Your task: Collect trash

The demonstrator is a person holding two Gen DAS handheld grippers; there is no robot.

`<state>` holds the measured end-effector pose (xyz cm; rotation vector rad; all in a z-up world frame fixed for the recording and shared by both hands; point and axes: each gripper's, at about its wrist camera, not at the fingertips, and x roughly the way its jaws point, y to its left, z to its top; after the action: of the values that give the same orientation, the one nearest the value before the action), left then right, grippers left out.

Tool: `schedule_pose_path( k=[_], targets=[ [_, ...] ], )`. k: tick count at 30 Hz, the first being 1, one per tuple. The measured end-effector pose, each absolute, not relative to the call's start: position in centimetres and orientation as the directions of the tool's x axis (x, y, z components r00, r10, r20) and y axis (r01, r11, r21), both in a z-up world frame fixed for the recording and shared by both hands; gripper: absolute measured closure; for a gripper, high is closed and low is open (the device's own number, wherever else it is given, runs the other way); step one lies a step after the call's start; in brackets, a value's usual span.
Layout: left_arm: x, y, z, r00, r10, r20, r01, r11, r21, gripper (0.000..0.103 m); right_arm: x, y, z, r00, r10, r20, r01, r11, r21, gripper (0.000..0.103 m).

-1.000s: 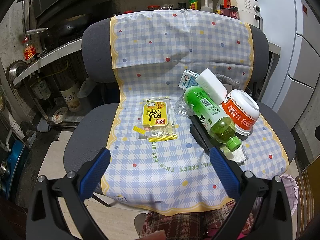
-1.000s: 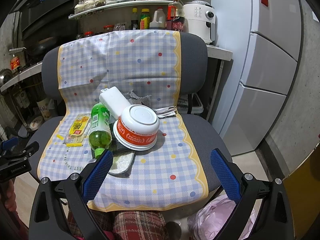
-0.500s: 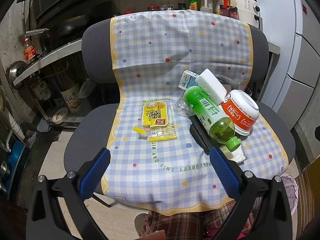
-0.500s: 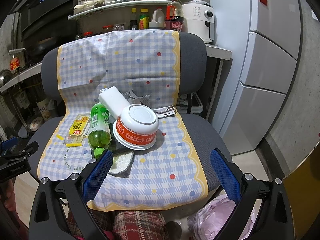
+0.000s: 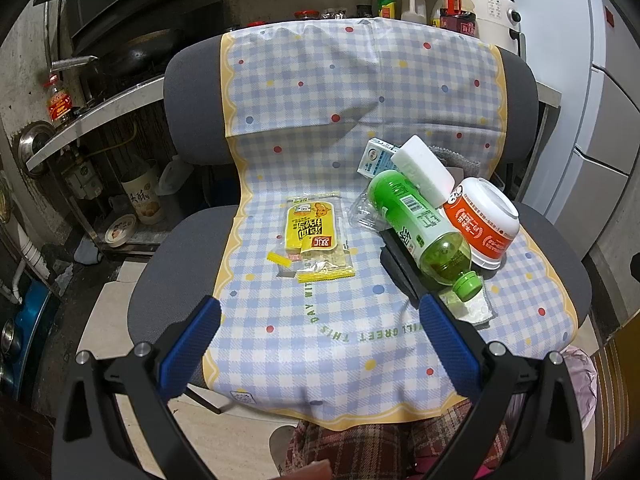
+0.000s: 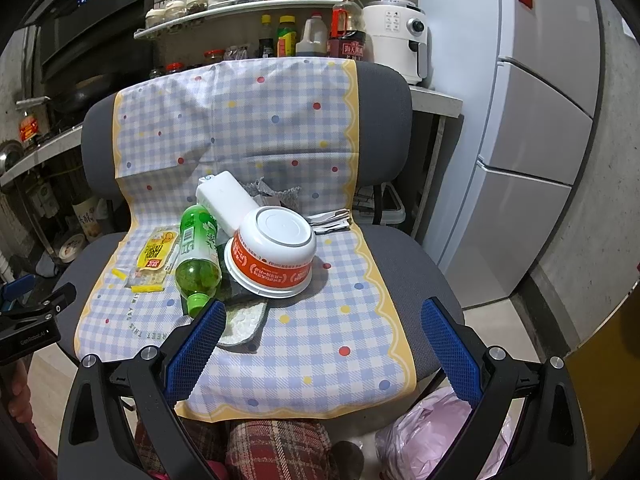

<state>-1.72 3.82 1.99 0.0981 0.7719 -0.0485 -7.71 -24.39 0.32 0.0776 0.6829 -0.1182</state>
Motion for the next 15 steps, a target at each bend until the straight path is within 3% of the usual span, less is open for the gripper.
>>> schedule_pose_path(
  k=[15],
  targets=[
    [0.0,3.4,-0.1,0.702,-0.03,-0.712,0.109,0.992,0.066,0.006,-4.0,-24.9,-3.1,0.762,0.0,-0.647,0.074,0.993,0.087,0.006]
  ],
)
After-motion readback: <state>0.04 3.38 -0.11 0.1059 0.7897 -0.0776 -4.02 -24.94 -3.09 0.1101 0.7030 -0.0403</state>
